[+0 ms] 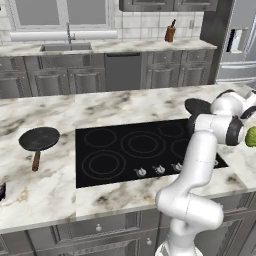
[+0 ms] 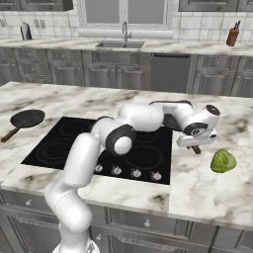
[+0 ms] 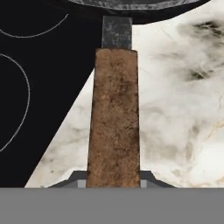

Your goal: Place both pans onto different burners. Then place the lettuce and the fish on different pans.

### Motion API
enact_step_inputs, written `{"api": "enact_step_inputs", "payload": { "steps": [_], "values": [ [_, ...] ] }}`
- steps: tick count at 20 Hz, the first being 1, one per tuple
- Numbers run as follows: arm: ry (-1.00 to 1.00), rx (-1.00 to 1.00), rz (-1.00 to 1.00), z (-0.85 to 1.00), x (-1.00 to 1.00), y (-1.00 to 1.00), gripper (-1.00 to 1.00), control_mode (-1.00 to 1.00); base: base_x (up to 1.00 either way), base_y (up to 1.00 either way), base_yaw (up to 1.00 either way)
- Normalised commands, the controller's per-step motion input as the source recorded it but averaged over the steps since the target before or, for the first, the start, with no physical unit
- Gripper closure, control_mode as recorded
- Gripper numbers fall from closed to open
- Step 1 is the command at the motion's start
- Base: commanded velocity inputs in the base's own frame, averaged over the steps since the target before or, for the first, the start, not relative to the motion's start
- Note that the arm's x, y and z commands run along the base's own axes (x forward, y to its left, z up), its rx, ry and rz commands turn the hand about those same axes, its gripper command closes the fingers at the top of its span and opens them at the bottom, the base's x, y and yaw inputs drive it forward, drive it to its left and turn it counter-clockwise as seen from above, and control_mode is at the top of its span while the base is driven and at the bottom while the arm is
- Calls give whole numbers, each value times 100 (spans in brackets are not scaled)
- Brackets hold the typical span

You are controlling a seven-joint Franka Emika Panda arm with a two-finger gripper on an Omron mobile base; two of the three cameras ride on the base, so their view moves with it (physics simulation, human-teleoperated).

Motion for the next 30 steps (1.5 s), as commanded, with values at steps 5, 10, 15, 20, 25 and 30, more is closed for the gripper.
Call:
{"api": "enact_step_inputs", "payload": {
  "steps": [5,10,15,20,25,30],
  "values": [
    [-11,-7,16,4,-43,50,100,-100,0,0,0],
    [4,-12,14,41,-49,55,100,-100,0,0,0],
    [11,-7,17,41,-12,54,100,-100,0,0,0],
    [18,-1,22,20,0,62,100,-100,0,0,0],
    [14,0,27,0,0,52,100,-100,0,0,0],
    [1,0,23,0,2,36,100,-100,0,0,0]
  ]
}}
